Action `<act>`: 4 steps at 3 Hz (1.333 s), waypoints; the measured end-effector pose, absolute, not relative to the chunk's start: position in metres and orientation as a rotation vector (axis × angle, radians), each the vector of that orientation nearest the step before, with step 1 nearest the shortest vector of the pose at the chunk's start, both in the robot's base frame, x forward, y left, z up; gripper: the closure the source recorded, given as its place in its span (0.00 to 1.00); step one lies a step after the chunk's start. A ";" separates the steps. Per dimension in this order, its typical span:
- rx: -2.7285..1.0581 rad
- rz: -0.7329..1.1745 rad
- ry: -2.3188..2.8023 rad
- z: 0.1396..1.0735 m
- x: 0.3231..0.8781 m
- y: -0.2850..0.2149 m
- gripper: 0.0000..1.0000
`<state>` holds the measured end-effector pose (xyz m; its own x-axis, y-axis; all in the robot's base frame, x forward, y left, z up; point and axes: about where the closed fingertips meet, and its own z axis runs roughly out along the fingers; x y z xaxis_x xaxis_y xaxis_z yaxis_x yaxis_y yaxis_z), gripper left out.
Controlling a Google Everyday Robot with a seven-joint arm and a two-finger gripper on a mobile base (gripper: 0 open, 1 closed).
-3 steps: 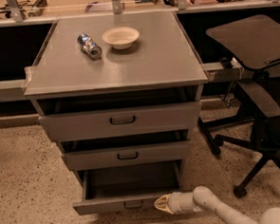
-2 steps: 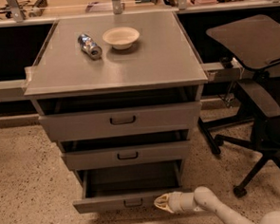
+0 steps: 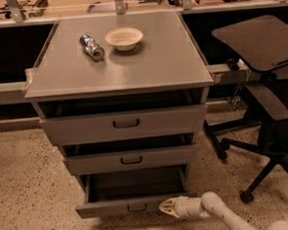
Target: Close bottom drawer
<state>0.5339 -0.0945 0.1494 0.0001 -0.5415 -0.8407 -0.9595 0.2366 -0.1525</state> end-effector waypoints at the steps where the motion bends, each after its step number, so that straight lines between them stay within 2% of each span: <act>1: -1.404 0.633 1.650 0.147 0.538 -0.095 1.00; 2: -1.397 0.643 1.645 0.145 0.540 -0.095 1.00; 3: -1.397 0.643 1.645 0.145 0.540 -0.095 0.81; 4: -1.397 0.643 1.645 0.145 0.540 -0.095 0.50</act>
Offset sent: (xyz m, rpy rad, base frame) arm 0.1060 -0.0030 -0.0675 0.3159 0.0532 0.0315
